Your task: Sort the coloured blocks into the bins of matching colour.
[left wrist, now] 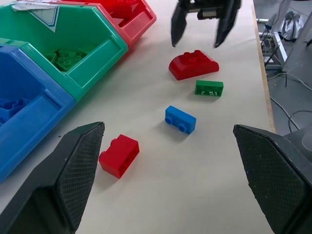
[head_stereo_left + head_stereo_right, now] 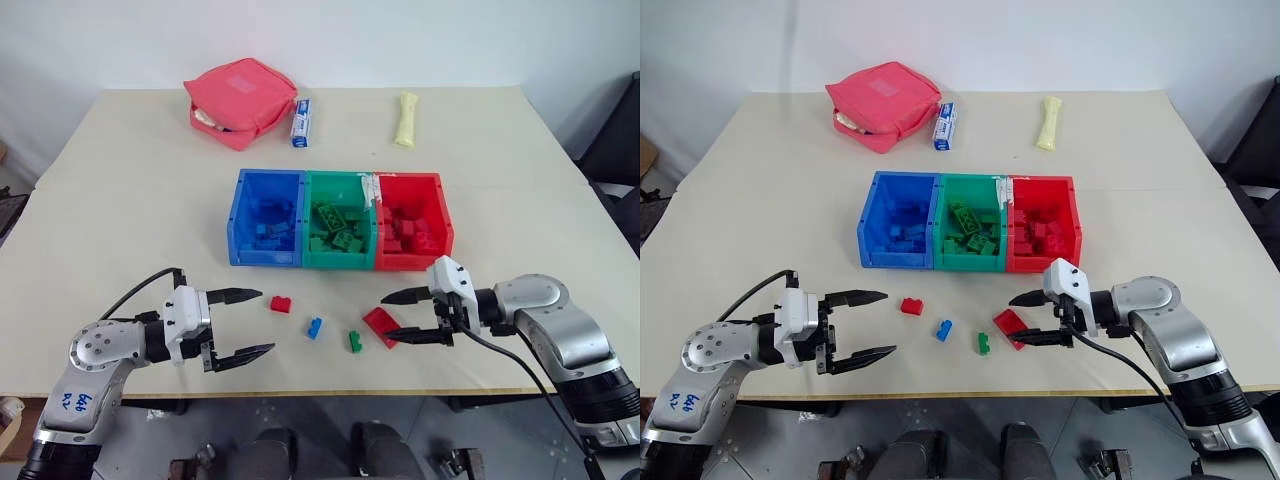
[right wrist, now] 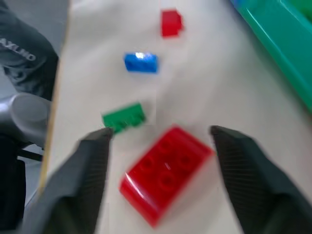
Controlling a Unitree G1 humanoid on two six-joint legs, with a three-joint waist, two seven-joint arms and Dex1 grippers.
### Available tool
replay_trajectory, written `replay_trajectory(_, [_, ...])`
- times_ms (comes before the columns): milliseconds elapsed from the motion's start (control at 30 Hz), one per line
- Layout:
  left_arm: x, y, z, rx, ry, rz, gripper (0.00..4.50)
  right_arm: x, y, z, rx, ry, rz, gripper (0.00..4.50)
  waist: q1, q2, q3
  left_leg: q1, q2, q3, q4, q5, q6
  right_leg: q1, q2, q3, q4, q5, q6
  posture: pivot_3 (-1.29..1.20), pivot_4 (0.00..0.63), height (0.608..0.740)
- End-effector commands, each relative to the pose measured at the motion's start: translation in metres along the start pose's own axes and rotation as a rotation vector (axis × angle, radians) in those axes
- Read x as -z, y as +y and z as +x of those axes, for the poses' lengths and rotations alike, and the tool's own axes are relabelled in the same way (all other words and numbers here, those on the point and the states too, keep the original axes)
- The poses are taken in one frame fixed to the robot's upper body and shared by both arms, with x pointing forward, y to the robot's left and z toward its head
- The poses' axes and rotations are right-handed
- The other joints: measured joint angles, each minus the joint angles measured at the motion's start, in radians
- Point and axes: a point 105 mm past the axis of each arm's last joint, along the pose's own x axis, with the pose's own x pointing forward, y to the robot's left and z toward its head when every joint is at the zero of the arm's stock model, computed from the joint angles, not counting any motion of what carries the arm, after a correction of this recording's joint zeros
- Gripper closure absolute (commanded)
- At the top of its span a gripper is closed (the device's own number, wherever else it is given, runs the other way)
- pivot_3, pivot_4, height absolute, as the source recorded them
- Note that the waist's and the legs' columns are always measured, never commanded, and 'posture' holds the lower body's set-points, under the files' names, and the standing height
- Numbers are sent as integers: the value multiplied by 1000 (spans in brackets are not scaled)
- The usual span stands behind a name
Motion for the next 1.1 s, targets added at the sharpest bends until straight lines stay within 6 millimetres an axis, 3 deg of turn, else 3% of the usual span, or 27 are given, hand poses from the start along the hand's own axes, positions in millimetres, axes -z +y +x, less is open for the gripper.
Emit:
replay_trajectory(33, [-5, 0, -1, 6, -13, 18, 0, -9, 11, 1, -77, 3, -43, 44, 0, 0, 0, 0, 0, 0, 0, 0, 0, 0, 0, 0, 0, 0, 0, 0, 150, 740])
replay_trajectory(133, [-5, 0, -2, 6, -11, 16, 0, -8, 11, 5, -96, 6, -79, 44, 1, 0, 0, 0, 0, 0, 1, 0, 0, 0, 0, 0, 0, 0, 0, 0, 150, 740])
replay_trajectory(300, [-5, -2, -2, 9, -9, 15, 0, 12, -1, 8, -123, 95, -190, 44, -1, 0, 0, 0, 0, 0, 1, 0, 0, 0, 0, 0, 0, 0, 0, 0, 150, 740])
replay_trajectory(567, [-7, -4, -4, 5, -7, 15, 0, 21, -16, 14, -197, 131, -275, 44, -2, 0, 0, 0, 0, 0, 1, 0, 0, 0, 0, 0, 0, 0, 0, 0, 150, 740])
replay_trajectory(833, [-8, -3, -3, 2, -8, 15, 0, 34, -10, 13, -323, 179, -264, 44, -2, 0, 0, 0, 0, 0, 1, 0, 0, 0, 0, -1, 0, 0, 0, 0, 150, 740])
replay_trajectory(967, [-9, -4, -2, 1, -10, 18, 0, 44, -10, 8, -326, 219, -223, 831, -1, 0, 0, 0, 0, 0, 1, 0, 0, 0, 0, -1, 0, 0, 0, 0, 150, 740])
replay_trajectory(1100, [-9, -4, -1, -6, -15, 16, 0, 42, -10, 7, -290, 189, -204, 874, 1, 0, 0, 0, 0, -1, 2, 0, 0, 1, 0, -1, 0, 0, 0, 0, 150, 740])
